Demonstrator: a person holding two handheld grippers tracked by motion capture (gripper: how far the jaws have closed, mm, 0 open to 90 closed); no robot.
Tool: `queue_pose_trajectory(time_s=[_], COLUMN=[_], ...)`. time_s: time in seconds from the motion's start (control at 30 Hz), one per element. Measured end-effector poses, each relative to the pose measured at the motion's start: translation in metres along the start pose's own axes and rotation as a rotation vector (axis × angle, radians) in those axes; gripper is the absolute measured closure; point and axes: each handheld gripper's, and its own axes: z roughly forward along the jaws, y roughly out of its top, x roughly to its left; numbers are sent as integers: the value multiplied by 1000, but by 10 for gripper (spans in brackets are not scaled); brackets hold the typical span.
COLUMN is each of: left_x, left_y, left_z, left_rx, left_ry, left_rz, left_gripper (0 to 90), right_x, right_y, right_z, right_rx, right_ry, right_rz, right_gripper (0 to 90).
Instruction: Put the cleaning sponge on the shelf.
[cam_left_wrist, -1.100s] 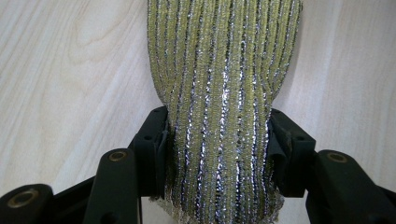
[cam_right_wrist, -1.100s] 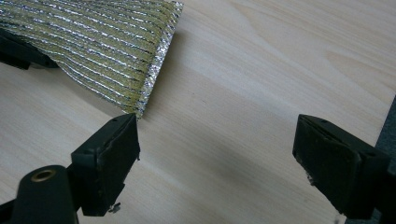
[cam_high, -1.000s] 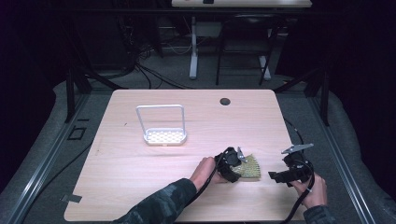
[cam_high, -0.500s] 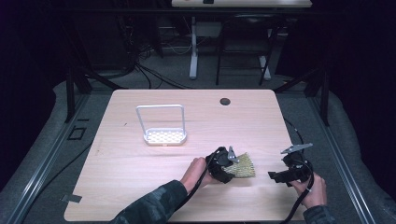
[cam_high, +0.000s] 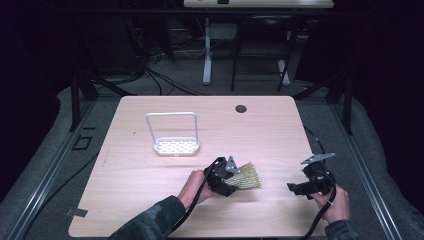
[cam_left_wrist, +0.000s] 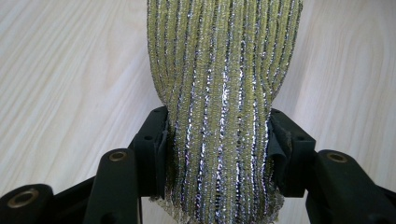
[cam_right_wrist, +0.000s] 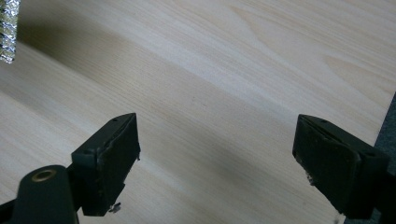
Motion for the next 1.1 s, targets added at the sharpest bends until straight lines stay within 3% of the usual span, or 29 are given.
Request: queue_pose_trajectory(time_s=[0.23,1.1], left_x=[5,16], left_y=[-21,-61], left_z=[-17,-60], left_rx=[-18,-7], left_ry=[27,94], left_rz=[-39,-96], left_gripper=[475,478], right_x=[1,3], right_y=[1,3], right_z=[0,0], right_rx=[6,9], right_ry=[-1,-8], right_rz=[-4,-12], right_gripper=[143,147])
